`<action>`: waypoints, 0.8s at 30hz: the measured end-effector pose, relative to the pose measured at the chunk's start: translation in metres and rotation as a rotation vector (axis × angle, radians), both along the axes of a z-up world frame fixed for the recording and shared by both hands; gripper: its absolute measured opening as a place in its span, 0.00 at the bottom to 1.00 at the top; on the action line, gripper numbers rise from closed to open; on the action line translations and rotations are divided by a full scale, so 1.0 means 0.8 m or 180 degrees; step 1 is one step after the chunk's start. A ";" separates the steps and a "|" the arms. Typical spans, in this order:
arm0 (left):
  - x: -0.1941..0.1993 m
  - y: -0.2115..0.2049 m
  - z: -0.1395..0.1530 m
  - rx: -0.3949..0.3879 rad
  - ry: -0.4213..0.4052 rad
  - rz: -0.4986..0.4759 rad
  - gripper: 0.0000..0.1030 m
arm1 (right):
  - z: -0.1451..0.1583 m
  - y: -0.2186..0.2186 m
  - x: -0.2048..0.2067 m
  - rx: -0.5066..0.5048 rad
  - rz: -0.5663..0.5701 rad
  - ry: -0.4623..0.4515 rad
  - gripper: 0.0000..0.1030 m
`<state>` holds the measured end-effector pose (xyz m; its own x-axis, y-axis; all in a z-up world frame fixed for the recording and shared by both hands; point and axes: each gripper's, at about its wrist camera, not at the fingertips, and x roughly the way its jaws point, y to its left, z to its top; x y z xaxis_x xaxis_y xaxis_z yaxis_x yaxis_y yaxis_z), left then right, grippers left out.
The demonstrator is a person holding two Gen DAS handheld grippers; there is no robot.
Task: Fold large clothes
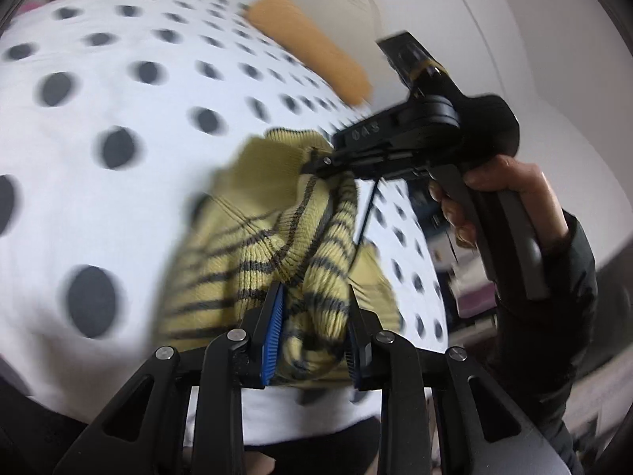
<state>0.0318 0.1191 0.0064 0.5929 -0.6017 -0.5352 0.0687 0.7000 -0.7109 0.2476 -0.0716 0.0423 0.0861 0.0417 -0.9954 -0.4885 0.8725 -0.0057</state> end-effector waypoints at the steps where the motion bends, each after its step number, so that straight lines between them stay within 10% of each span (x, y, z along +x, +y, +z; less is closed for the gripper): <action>1: 0.002 -0.020 0.001 0.0010 -0.0005 -0.0109 0.23 | 0.003 -0.014 0.000 0.0002 -0.0060 -0.0025 0.21; 4: 0.013 -0.094 -0.004 -0.0019 0.0054 -0.0503 0.00 | 0.009 -0.073 -0.004 -0.0047 -0.0307 -0.0145 0.04; 9: 0.024 -0.156 -0.024 0.0115 0.0161 -0.0672 0.00 | -0.006 -0.178 -0.005 0.0383 -0.0752 -0.0192 0.05; 12: 0.021 -0.133 -0.019 0.0196 0.0204 -0.0456 0.23 | -0.016 -0.203 -0.017 0.0954 -0.0927 -0.0160 0.17; 14: 0.017 -0.094 -0.005 0.0231 0.0216 -0.0149 0.73 | -0.022 -0.214 -0.036 0.1432 -0.1003 -0.0184 0.51; 15: 0.019 -0.069 0.004 0.0244 0.0178 0.0027 0.82 | -0.026 -0.218 -0.053 0.1712 -0.1057 -0.0240 0.58; 24: 0.130 -0.006 0.023 0.1500 0.0328 -0.0076 0.85 | -0.119 -0.208 -0.241 0.2959 -0.1498 -0.0265 0.63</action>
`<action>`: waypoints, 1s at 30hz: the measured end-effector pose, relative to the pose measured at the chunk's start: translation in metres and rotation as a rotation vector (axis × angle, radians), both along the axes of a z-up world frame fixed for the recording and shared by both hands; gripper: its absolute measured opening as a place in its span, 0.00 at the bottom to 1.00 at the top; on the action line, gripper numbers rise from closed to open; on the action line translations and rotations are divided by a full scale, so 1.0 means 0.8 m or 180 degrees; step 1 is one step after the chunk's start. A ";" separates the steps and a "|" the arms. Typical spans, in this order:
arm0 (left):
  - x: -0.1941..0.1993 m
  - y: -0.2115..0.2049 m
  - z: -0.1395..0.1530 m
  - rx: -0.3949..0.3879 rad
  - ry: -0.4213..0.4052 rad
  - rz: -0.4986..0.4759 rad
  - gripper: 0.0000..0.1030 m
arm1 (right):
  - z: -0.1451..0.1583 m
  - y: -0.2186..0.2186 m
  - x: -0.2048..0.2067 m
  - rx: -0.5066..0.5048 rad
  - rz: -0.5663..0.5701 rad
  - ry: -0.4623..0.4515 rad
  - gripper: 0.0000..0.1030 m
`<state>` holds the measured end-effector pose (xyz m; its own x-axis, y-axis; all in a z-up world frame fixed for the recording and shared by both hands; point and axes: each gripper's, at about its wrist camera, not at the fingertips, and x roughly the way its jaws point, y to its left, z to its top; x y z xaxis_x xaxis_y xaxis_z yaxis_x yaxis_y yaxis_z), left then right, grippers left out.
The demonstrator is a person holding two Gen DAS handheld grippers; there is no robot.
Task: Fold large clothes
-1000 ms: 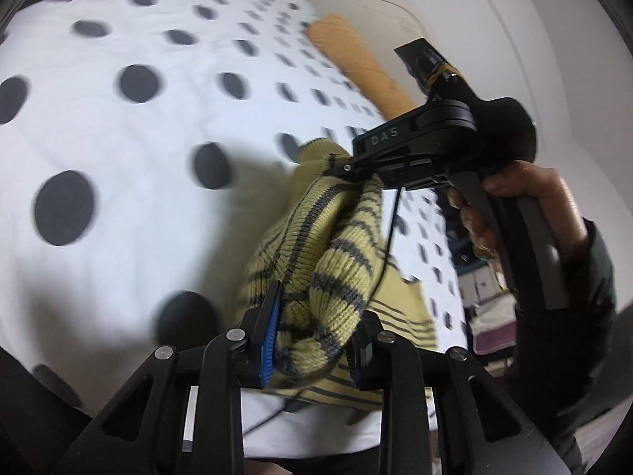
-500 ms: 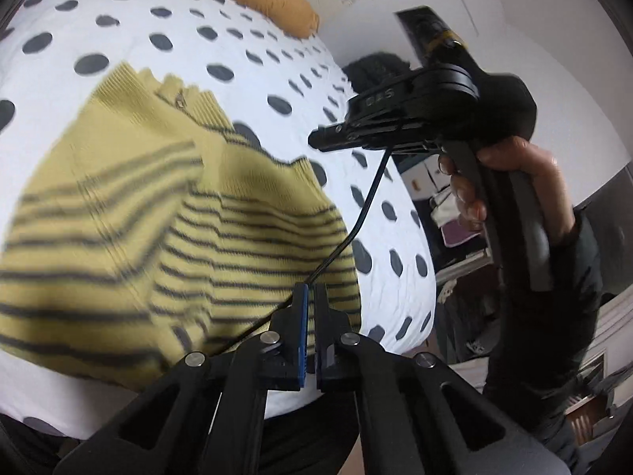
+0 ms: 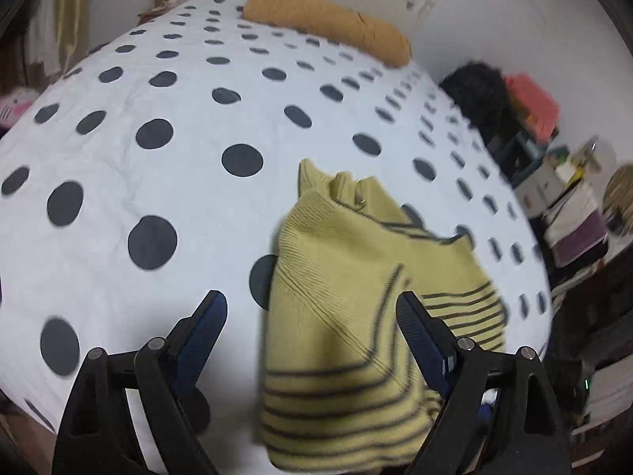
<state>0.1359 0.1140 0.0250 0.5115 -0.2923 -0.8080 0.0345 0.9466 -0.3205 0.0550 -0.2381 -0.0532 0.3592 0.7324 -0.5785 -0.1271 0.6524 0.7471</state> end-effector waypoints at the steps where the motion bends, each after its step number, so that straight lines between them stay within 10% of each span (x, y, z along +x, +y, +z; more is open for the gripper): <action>1: 0.018 -0.007 -0.010 0.0082 0.0077 -0.0087 0.85 | -0.009 0.010 -0.013 0.0101 -0.0043 0.0000 0.63; 5: 0.061 -0.033 -0.061 0.0189 0.0357 -0.0361 0.85 | -0.028 0.047 -0.029 0.0674 -0.0167 -0.0153 0.66; 14: 0.096 -0.078 -0.105 0.0387 0.0594 -0.0690 0.85 | -0.037 0.112 0.018 0.0641 -0.0456 -0.0242 0.67; 17: 0.106 -0.084 -0.116 0.0461 0.0688 -0.0693 0.85 | -0.040 0.122 0.036 0.0624 -0.0253 -0.0354 0.37; 30: 0.095 -0.121 -0.047 -0.0024 0.0483 -0.0871 0.86 | -0.002 0.031 0.038 0.1565 -0.0377 -0.0674 0.31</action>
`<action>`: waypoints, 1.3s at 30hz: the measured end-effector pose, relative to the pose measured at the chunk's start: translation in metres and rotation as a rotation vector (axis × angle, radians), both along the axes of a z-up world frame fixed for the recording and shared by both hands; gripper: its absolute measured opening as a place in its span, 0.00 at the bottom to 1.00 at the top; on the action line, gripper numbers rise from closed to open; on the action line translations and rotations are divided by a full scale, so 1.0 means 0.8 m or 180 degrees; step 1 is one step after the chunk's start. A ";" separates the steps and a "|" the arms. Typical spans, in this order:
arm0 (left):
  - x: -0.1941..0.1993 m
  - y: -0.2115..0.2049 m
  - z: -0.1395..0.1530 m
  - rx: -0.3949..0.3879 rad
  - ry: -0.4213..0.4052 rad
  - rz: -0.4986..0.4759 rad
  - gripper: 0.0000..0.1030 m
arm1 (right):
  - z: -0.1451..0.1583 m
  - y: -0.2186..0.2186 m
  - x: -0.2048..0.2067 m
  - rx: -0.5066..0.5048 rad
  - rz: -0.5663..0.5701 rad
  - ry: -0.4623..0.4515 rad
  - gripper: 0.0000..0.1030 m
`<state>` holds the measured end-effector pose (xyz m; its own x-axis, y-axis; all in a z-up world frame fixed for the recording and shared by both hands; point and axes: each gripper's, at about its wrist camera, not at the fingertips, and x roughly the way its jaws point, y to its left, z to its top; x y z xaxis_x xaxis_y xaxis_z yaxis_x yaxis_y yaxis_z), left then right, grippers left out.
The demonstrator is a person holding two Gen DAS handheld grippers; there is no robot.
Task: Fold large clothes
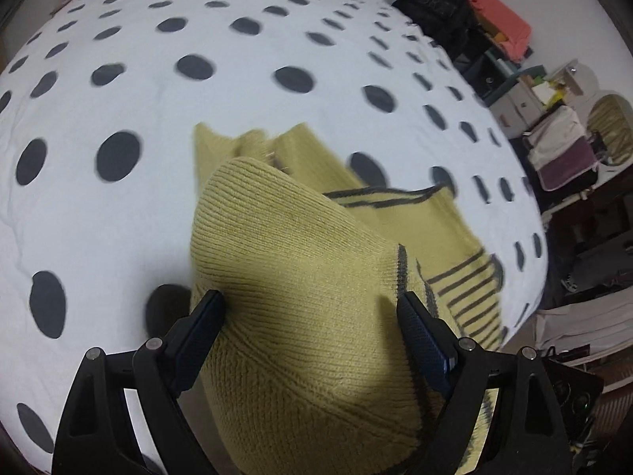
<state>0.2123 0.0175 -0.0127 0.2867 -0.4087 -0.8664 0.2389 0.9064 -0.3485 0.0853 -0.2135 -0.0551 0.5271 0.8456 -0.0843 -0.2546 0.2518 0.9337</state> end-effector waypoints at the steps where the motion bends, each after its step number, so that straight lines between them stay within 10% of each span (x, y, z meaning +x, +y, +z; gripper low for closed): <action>1: -0.002 -0.016 0.009 -0.0029 -0.0048 -0.0066 0.86 | 0.006 -0.006 0.000 -0.0004 -0.0026 -0.0047 0.31; 10: -0.013 -0.170 0.019 -0.0307 -0.0176 -0.0607 0.92 | 0.042 -0.143 -0.046 -0.0292 -0.0685 -0.0145 0.31; 15: -0.020 -0.237 -0.048 0.0199 -0.0275 -0.0756 0.92 | -0.041 -0.198 -0.059 -0.0855 -0.1011 0.0675 0.31; 18: -0.040 -0.256 -0.045 0.0499 -0.0611 -0.0899 0.94 | -0.065 -0.208 -0.067 -0.0605 -0.0963 0.0829 0.34; 23: -0.016 -0.234 -0.015 0.0218 -0.0511 -0.0658 0.94 | -0.023 -0.213 -0.088 -0.1010 -0.0994 0.1006 0.45; 33: -0.019 -0.175 0.022 0.0718 -0.0519 -0.0456 0.88 | 0.109 -0.204 -0.105 -0.2065 -0.1087 0.0753 0.47; 39: -0.083 -0.113 0.005 0.0659 -0.0413 -0.0257 0.89 | 0.081 -0.169 -0.058 -0.2002 -0.0369 0.0750 0.47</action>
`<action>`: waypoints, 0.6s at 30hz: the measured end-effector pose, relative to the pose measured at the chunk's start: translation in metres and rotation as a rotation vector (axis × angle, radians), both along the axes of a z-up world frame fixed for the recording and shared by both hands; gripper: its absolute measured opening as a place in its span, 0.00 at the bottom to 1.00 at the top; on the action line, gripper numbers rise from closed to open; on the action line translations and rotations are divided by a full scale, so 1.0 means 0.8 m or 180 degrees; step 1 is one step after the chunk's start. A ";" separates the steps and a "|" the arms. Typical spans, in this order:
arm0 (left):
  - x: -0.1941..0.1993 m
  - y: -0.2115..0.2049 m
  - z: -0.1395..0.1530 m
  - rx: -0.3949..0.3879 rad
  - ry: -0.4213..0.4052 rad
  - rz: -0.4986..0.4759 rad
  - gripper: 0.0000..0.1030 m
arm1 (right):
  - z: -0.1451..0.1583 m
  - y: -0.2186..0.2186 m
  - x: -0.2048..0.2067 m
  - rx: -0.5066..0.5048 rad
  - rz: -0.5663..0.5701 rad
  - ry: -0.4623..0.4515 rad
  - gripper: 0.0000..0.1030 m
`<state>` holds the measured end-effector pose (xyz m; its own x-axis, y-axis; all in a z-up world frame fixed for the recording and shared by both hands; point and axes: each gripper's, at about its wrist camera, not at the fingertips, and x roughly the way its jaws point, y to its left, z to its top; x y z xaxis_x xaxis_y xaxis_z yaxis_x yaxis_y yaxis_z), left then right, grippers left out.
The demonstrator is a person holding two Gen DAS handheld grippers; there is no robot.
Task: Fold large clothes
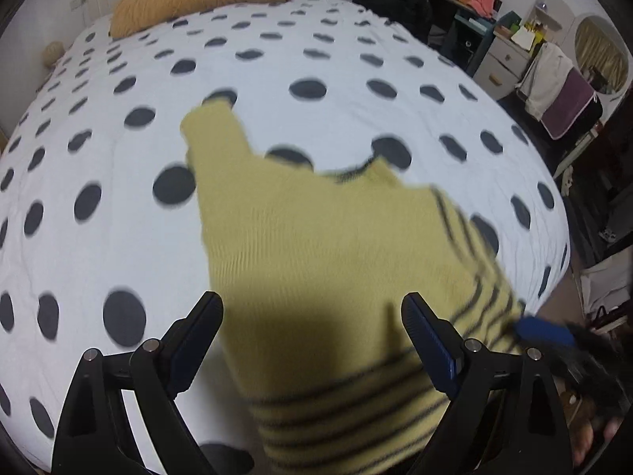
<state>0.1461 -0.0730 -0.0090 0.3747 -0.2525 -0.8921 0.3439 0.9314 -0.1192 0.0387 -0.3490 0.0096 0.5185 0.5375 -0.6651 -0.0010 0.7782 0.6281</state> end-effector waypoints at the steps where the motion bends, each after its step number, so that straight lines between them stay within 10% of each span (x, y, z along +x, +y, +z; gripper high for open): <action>1: -0.008 0.010 -0.006 0.0020 0.0021 0.0107 0.88 | -0.027 0.001 0.009 -0.0154 -0.0012 0.0212 0.43; 3: -0.028 0.038 -0.009 -0.0031 0.0027 0.0335 0.86 | -0.073 -0.009 0.022 -0.0398 -0.0135 0.0482 0.09; 9: -0.147 0.068 0.013 -0.0697 -0.0086 0.0063 0.87 | -0.076 -0.033 0.006 -0.0179 -0.0185 0.0410 0.09; 12: -0.195 0.037 -0.009 -0.0478 -0.0069 -0.0375 0.84 | -0.068 -0.027 -0.005 -0.0306 -0.0205 0.0339 0.11; 14: -0.210 0.021 -0.031 -0.0288 -0.0087 -0.0432 0.62 | -0.058 -0.021 0.004 -0.0335 -0.0203 0.0240 0.13; 18: -0.203 0.020 -0.052 0.0047 -0.0513 0.0047 0.51 | -0.041 0.011 0.000 -0.0392 -0.0128 0.0058 0.13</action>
